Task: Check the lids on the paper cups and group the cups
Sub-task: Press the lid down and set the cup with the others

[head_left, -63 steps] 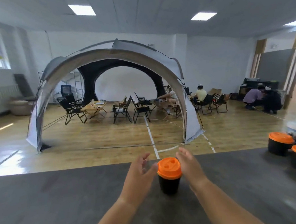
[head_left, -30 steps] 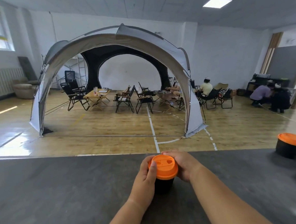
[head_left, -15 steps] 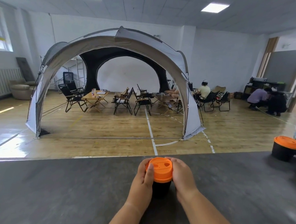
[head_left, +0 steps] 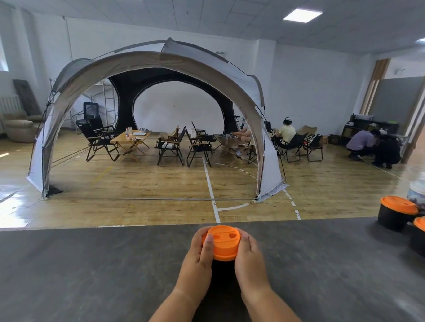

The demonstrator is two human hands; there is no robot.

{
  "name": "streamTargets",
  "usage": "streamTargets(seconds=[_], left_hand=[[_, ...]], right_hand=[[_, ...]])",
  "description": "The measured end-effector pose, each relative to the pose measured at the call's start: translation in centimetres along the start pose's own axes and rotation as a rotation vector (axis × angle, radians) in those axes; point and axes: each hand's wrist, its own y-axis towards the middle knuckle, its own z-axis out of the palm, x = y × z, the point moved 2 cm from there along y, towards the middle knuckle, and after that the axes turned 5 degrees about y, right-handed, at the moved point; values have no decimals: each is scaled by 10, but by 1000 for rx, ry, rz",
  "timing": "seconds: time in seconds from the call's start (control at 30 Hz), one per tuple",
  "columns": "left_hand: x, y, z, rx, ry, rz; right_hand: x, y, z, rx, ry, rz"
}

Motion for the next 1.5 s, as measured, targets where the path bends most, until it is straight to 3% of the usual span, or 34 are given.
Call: streamTargets(seconds=[0.47,0.73,0.9,1.07,1.17,1.5], left_hand=[[-6,-4,-4,-15,-32,8],[-8,-5,-4,-19,-44,-24],[-11,-7,-6,-188,-33,-34],[-14,-10,10,-187,-262,-233],[-13,-10,19,-203,-166,-195],[-23,-11,20,-305,-299,-219]], right_hand=[[-8,-24,5,177,-154,-151],[-5,-21,-1,188,-123,-144],[-4,-14,-4,166,-107,-138],[-7,-18,2,89,-71,-111],[-8,-19,0,51,-6,-93],[-7,-19,-4,88,7,-84]])
